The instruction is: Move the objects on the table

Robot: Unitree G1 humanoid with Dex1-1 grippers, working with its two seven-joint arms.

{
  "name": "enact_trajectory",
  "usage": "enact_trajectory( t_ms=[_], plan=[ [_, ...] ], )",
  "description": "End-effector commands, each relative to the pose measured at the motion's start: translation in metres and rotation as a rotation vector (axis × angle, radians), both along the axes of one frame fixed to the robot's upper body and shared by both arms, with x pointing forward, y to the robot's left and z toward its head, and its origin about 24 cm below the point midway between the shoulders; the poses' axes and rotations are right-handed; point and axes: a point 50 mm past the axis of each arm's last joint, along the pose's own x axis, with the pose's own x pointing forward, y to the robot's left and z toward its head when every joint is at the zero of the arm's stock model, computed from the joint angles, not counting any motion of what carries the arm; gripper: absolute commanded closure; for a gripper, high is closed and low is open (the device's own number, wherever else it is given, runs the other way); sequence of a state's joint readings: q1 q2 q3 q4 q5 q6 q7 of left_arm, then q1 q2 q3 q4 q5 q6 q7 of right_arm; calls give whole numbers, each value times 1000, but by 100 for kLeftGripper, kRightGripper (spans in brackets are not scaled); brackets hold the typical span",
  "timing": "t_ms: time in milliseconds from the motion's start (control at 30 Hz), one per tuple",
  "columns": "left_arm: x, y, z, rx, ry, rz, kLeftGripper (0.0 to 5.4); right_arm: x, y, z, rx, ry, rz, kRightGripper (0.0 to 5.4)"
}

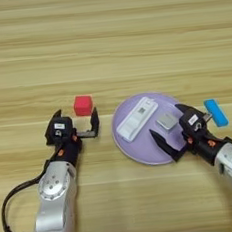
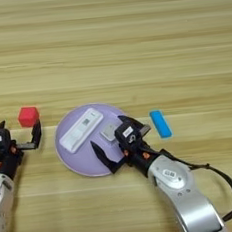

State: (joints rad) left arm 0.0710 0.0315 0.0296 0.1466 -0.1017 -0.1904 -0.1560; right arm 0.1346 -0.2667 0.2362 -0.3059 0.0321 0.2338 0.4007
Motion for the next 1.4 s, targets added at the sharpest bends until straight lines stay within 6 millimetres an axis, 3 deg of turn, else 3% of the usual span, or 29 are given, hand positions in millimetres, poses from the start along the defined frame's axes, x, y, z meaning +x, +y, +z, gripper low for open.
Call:
enact_trajectory(
  t_ms=[33,933,1400],
  plan=[
    [-2,0,-1,5,16,5,0,0,0,-7,-19,45,3,3],
    [-3,0,-1,2,19,10,0,11,5,-24,8,141,0,3],
    [-2,-2,-1,0,18,11,0,18,-6,-38,40,272,-99,3]
  ],
)
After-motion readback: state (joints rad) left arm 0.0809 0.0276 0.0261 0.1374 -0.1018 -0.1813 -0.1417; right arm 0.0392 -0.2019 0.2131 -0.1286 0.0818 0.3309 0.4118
